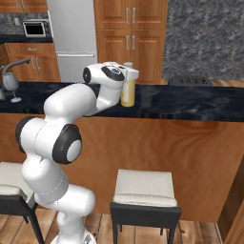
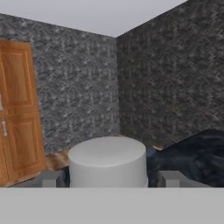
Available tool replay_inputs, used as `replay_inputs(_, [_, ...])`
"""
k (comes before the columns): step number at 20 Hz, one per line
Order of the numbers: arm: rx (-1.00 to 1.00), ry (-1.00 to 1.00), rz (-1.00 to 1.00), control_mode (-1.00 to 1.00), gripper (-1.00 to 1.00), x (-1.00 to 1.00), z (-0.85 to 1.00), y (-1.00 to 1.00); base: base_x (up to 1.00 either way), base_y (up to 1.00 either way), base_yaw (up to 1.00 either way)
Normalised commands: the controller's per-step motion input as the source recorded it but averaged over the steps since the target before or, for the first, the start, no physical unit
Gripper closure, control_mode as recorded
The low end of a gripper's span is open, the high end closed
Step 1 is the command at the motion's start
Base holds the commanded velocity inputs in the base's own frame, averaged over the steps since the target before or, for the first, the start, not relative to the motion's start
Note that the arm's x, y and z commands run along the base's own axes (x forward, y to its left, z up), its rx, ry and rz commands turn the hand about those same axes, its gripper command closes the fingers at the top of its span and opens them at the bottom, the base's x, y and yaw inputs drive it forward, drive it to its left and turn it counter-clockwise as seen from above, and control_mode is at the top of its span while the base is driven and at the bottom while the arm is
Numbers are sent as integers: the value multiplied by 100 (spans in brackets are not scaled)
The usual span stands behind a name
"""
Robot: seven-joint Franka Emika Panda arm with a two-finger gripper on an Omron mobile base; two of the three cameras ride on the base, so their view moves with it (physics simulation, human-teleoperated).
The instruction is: There is a wine glass and glass cup on the dining counter. Place the wine bottle next to the wine glass and the juice bottle next to the glass cup.
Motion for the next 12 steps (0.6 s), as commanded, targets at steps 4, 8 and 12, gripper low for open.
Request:
replay_inputs(4, [0, 2, 0, -100, -100, 5, -15, 0, 0, 0, 0])
replay_inputs(8, [0, 0, 0, -100, -100, 4, -9, 0, 0, 0, 0])
replay_inputs(12, [0, 0, 0, -100, -100, 1, -6, 0, 0, 0, 0])
